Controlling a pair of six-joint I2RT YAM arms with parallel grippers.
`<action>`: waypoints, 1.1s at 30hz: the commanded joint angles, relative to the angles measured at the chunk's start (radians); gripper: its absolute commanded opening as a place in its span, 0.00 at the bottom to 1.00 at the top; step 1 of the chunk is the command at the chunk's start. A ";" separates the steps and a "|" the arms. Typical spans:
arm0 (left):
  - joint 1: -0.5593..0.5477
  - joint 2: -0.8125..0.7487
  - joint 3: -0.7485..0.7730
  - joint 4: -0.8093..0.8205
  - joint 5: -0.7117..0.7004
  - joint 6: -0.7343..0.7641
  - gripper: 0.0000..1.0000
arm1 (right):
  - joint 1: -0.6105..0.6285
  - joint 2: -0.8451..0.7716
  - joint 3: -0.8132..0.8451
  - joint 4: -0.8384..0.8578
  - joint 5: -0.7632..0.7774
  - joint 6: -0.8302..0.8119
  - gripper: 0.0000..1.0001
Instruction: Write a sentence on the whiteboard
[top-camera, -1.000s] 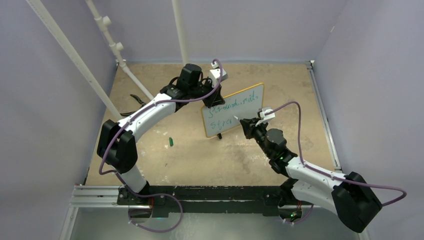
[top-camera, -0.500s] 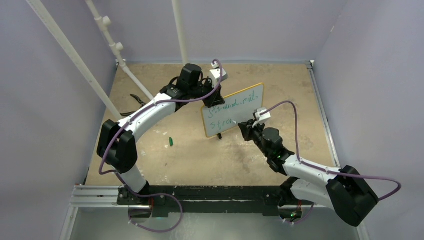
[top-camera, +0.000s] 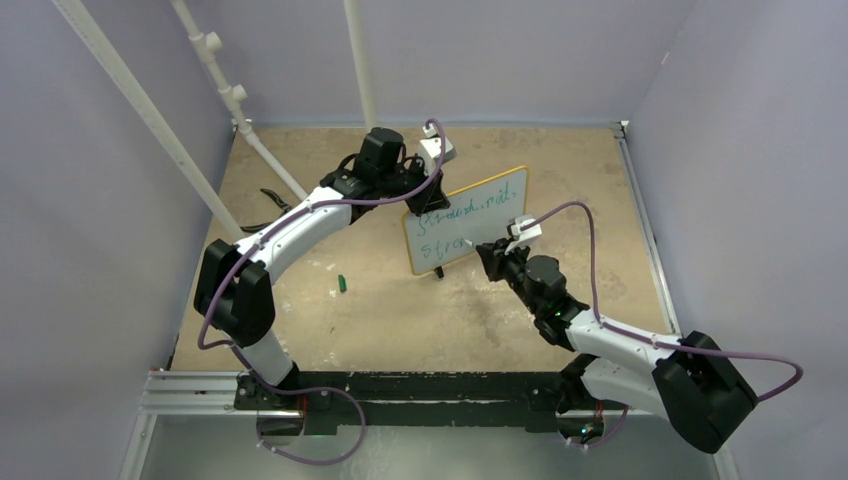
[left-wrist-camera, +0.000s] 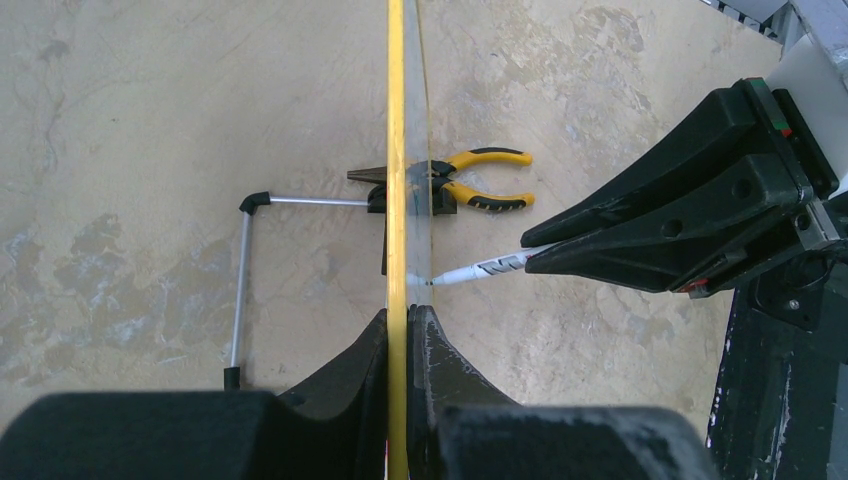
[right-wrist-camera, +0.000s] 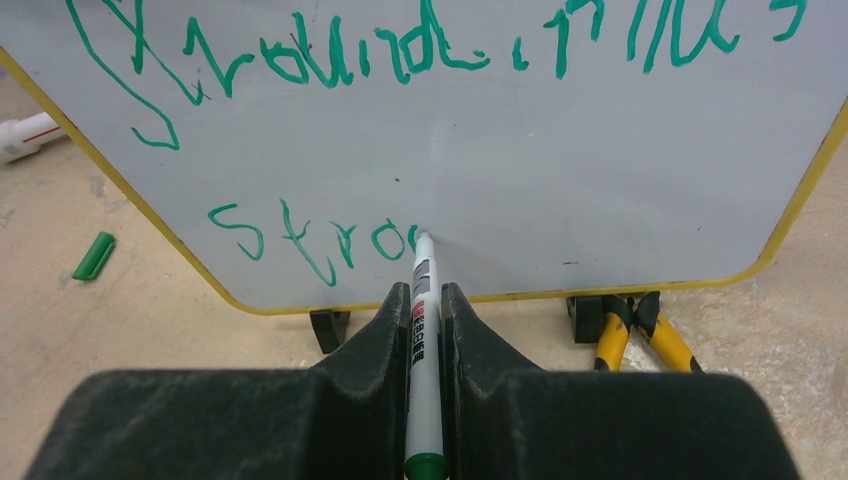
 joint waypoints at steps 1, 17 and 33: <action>-0.006 0.009 -0.016 -0.006 -0.004 0.036 0.00 | 0.002 -0.019 0.019 0.052 -0.015 -0.015 0.00; -0.006 0.007 -0.018 -0.004 -0.001 0.036 0.00 | 0.002 -0.029 0.013 0.054 0.048 -0.009 0.00; -0.005 0.003 -0.021 -0.002 -0.003 0.036 0.00 | 0.002 0.001 0.032 0.026 0.112 0.012 0.00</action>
